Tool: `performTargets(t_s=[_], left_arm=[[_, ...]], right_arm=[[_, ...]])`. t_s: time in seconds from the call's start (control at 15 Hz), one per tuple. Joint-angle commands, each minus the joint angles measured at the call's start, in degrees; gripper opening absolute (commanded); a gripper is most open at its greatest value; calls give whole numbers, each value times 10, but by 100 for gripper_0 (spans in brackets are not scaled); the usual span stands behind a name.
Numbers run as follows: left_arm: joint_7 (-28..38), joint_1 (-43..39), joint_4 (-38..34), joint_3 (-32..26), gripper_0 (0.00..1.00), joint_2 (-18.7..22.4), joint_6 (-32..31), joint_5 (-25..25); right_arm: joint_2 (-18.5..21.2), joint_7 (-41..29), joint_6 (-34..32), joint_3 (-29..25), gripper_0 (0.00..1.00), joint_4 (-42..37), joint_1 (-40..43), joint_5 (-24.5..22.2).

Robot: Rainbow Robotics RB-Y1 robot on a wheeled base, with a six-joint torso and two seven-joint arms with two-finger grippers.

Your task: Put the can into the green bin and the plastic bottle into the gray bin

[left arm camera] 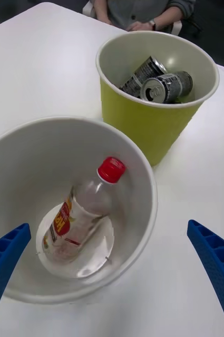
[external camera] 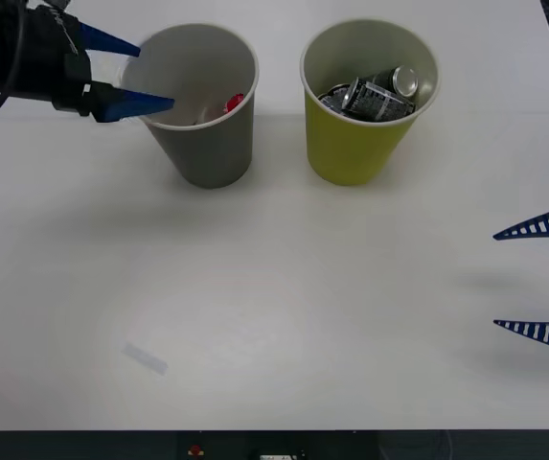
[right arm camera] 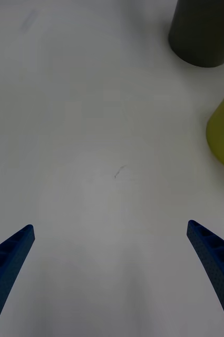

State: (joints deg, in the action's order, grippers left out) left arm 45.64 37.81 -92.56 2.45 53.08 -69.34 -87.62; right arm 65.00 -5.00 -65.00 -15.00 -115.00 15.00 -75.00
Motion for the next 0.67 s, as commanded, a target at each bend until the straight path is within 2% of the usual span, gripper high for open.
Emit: performTargets(t_s=[0.07,0.4,0.67], left_arm=[[-57,-61,-30,-31,100,26,0,42],[-152,-179,-77,-81,100,83,0,119],[-228,-263,-103,-119,100,106,0,163]], right_arm=[[0,0,0,0,100,0,0,0],[0,0,0,0,100,0,0,0],[0,0,0,0,100,0,0,0]])
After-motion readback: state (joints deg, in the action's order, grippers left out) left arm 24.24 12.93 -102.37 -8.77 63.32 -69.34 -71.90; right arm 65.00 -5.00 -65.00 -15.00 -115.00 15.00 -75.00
